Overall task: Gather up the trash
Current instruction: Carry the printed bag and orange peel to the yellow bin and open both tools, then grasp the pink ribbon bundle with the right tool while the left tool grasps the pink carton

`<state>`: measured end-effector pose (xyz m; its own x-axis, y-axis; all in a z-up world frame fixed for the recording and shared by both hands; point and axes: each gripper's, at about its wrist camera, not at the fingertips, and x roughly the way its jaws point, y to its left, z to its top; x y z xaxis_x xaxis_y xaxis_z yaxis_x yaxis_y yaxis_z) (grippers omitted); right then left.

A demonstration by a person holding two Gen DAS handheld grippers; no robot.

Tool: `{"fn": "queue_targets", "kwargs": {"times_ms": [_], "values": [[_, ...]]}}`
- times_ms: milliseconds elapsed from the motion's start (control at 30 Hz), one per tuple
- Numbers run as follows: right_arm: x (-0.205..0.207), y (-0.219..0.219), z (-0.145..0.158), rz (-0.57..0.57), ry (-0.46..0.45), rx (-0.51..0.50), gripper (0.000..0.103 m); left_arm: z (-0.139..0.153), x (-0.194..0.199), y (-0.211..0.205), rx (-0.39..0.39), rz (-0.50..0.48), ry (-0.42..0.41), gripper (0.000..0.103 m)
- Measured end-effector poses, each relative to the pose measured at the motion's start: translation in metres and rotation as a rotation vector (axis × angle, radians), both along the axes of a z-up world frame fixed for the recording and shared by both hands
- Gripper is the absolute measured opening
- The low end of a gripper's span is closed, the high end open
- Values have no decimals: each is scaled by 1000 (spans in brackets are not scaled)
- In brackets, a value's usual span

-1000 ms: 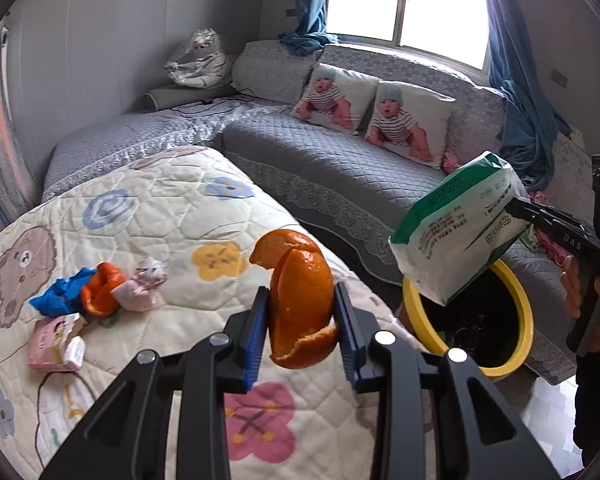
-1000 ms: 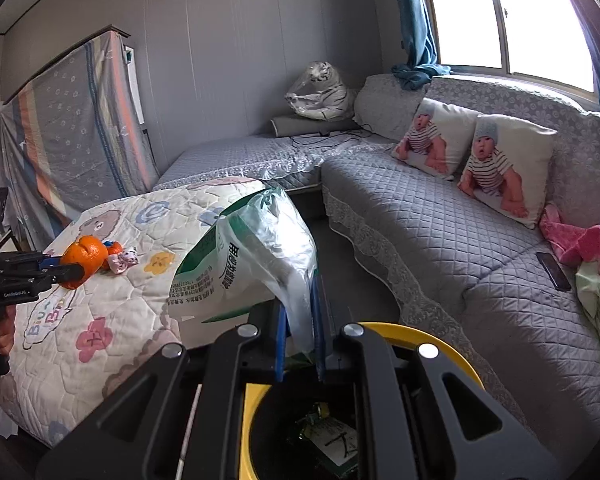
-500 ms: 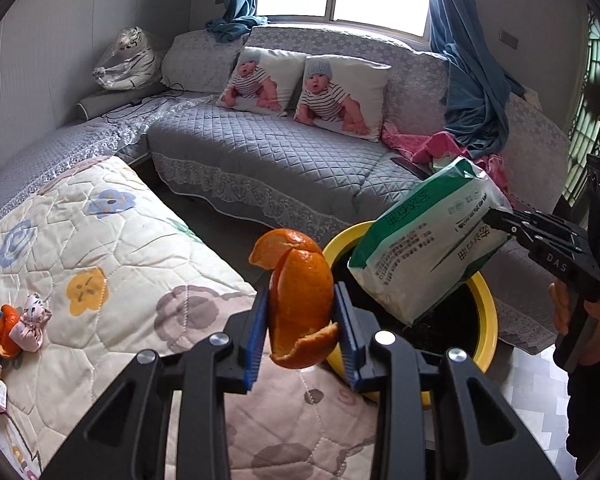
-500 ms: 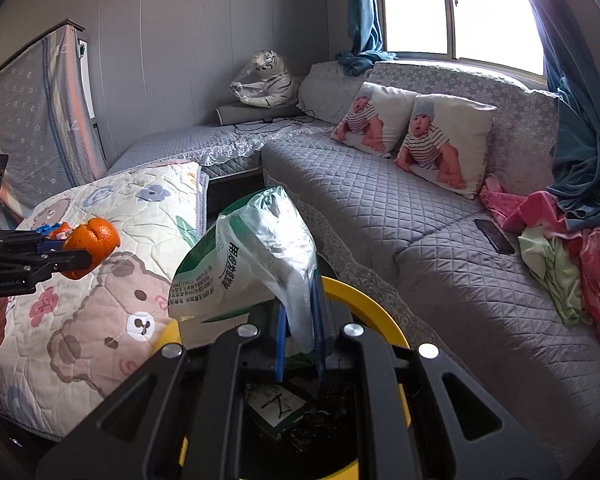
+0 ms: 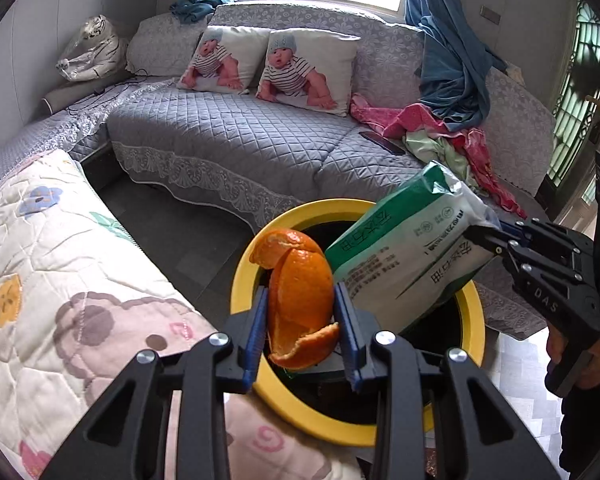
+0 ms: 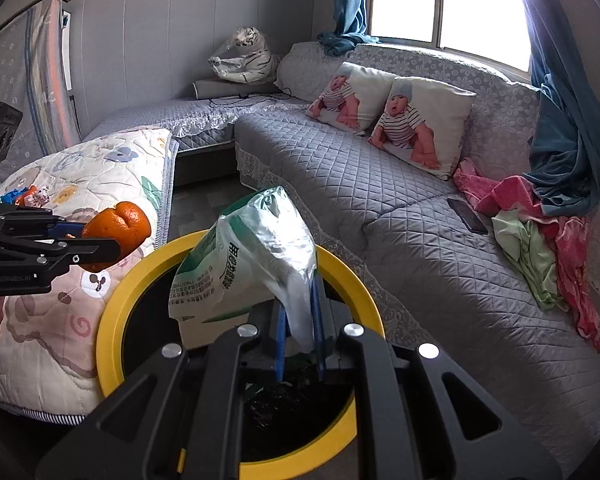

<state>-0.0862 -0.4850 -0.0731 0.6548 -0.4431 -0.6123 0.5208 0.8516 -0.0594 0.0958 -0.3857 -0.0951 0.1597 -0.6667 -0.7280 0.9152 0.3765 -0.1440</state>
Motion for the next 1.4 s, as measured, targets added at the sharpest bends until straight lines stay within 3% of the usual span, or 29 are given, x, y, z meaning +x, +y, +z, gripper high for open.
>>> {"fn": "queue_targets", "kwargs": {"times_ms": [333,467,533,567,667,867,1100,1400], "values": [[1,-9,-11,-22,30,30,12,-9,1,-12,11,20,28,34],[4,-11,-14,-18,45,40,18,-8,3,-9,-1,51,30,47],[5,-12,-15,-25,51,38,33,-4,2,-6,-11,66,18,55],[6,-12,-15,-23,51,42,35,-2,3,-4,-16,76,12,63],[7,-11,-13,-42,43,28,38,5,5,5,-33,111,-6,68],[7,-12,-8,-46,43,33,40,31,5,27,-75,194,-96,68],[14,3,9,7,0,10,43,63,17,65,-125,269,-132,68],[64,49,29,193,-42,-8,44,83,40,126,-144,374,-196,69]]}}
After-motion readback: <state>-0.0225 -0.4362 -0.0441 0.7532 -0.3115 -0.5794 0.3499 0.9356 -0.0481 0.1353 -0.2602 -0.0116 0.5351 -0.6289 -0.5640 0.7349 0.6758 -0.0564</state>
